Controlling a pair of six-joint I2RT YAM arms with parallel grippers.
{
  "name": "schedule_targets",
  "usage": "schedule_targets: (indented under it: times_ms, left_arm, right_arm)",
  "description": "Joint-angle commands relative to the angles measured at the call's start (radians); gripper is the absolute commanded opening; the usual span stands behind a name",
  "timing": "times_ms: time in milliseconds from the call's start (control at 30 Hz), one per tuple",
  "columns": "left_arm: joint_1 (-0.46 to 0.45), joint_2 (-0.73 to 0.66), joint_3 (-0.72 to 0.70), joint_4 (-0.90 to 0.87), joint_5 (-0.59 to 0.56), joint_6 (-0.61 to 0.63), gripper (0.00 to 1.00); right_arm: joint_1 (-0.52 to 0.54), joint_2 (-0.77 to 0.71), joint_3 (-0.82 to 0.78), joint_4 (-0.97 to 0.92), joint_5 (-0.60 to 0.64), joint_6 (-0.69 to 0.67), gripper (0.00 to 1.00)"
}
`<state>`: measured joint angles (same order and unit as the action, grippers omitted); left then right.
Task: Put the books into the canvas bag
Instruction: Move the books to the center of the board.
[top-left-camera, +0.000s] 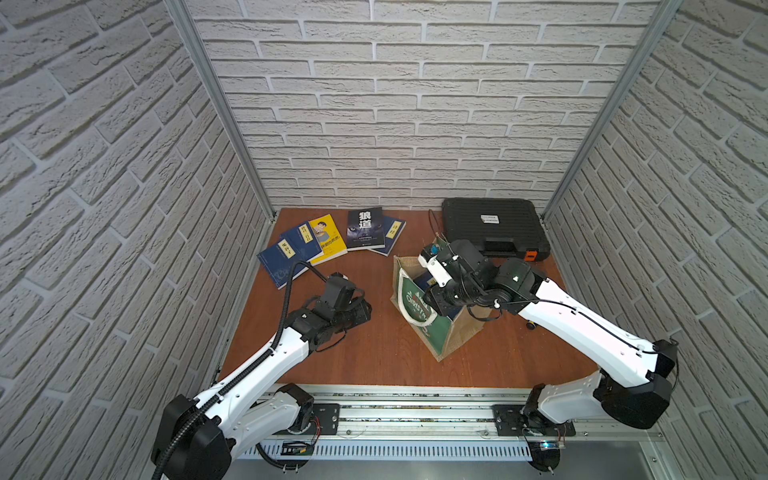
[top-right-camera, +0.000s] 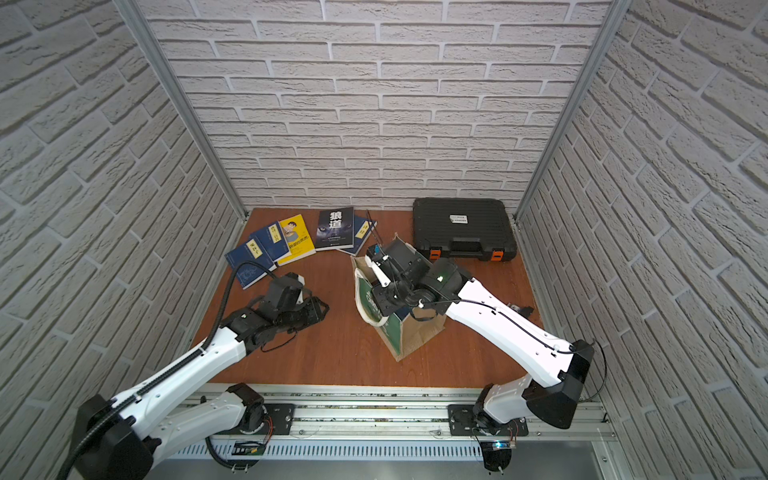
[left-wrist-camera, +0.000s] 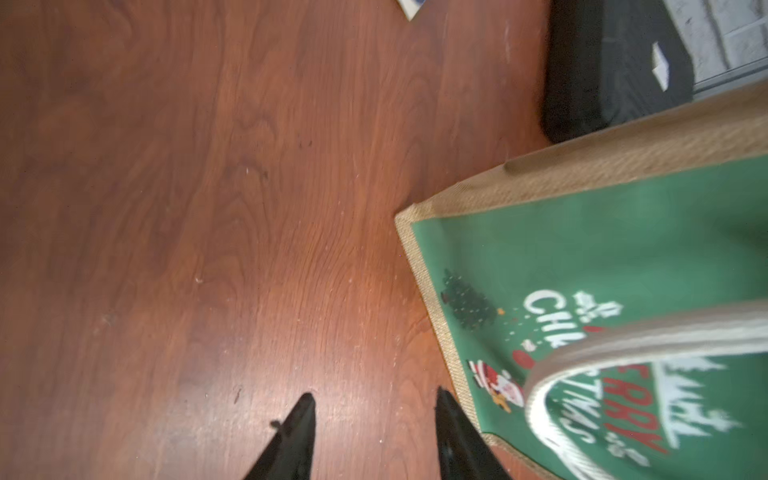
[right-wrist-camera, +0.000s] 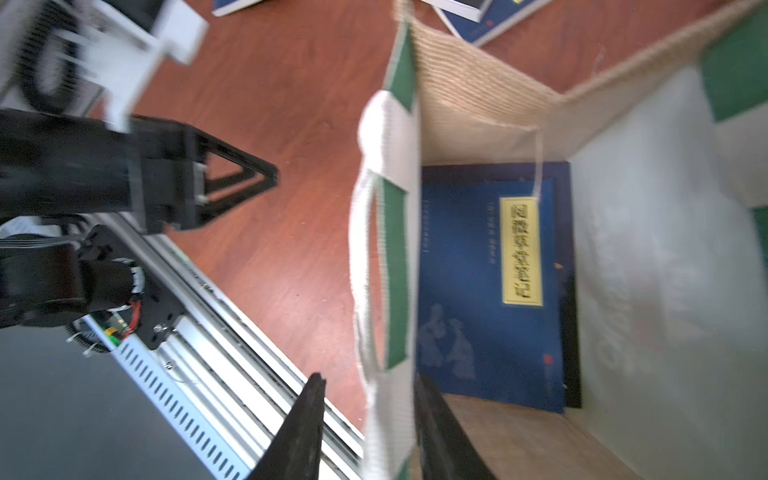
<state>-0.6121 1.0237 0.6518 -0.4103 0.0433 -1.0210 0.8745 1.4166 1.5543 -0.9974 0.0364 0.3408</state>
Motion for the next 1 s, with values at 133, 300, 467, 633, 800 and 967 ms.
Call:
schedule_targets:
  times_ms: [133, 300, 467, 633, 800, 967]
  left_arm:
    - [-0.160, 0.264, 0.009, 0.416, -0.023, -0.094, 0.47]
    - [-0.192, 0.542, 0.131, 0.647, 0.047, -0.135, 0.46]
    - [-0.198, 0.807, 0.375, 0.692, 0.166, -0.111, 0.46]
    - [-0.177, 0.924, 0.523, 0.670, 0.235, -0.072, 0.45]
    - [-0.078, 0.844, 0.513, 0.552, 0.249, 0.013, 0.47]
    - [0.089, 0.644, 0.425, 0.370, 0.237, 0.118, 0.52]
  right_arm:
    - [0.018, 0.120, 0.008, 0.042, 0.016, 0.018, 0.37]
    - [-0.036, 0.141, 0.023, -0.057, 0.113, -0.023, 0.37]
    - [-0.122, 0.097, 0.036, -0.095, 0.127, -0.020, 0.37]
    - [-0.139, 0.058, 0.057, -0.033, 0.124, 0.019, 0.37]
    - [-0.137, 0.140, 0.151, 0.030, 0.060, 0.017, 0.37]
    - [-0.116, 0.330, 0.329, 0.085, -0.001, 0.006, 0.37]
